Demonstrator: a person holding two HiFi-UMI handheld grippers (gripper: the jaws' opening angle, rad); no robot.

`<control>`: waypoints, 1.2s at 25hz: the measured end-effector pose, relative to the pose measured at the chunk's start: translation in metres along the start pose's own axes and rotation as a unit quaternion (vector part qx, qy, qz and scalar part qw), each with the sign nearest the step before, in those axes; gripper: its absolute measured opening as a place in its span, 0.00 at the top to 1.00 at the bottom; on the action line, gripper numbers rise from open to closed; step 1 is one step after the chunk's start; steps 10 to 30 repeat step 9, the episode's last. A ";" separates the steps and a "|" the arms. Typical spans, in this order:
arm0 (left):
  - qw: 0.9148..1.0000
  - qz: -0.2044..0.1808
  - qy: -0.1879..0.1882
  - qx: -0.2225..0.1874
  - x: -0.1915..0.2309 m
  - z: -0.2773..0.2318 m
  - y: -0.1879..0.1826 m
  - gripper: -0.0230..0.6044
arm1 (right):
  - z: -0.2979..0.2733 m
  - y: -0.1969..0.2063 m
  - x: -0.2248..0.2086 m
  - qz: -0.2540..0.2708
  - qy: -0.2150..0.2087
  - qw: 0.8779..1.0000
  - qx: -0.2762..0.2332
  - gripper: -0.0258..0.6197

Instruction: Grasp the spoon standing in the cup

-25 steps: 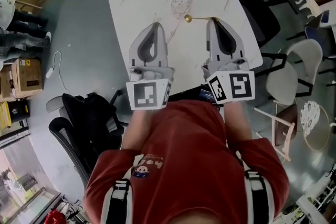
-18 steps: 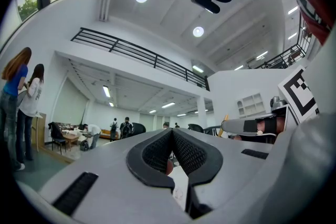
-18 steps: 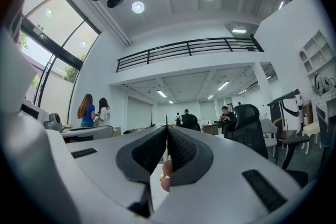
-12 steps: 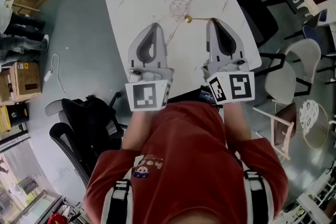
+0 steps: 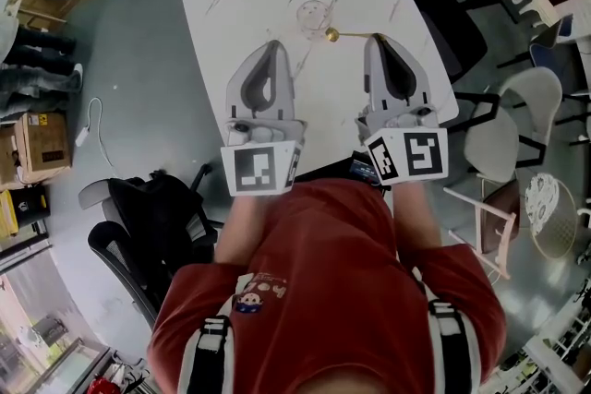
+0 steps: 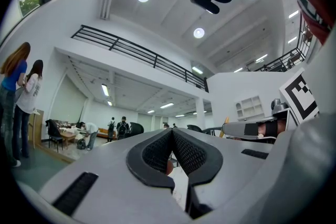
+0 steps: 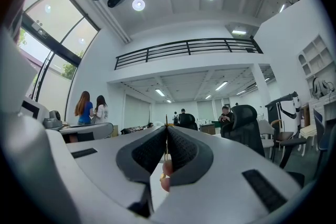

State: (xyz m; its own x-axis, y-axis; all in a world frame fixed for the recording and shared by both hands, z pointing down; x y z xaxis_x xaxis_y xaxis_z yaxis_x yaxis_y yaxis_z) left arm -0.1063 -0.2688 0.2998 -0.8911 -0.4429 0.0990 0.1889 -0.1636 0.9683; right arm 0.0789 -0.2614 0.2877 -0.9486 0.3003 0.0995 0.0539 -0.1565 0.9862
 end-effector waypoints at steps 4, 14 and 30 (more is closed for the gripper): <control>1.000 0.001 0.002 0.000 0.000 -0.002 0.001 0.96 | -0.001 0.000 -0.001 0.000 0.002 1.000 0.001 0.94; 1.000 0.002 0.003 0.001 -0.002 -0.005 0.001 0.96 | -0.001 0.000 -0.004 0.001 0.004 1.000 0.001 0.94; 1.000 0.002 0.003 0.001 -0.002 -0.005 0.001 0.96 | -0.001 0.000 -0.004 0.001 0.004 1.000 0.001 0.94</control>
Point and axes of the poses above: the fingertips, and each gripper's own axes: z backward along the fingers, x to its left, y out of its underside, the point moved 7 cm from there along z, backward along the fingers, and after that the axes turned 6 degrees about z, right-handed, at the moved point
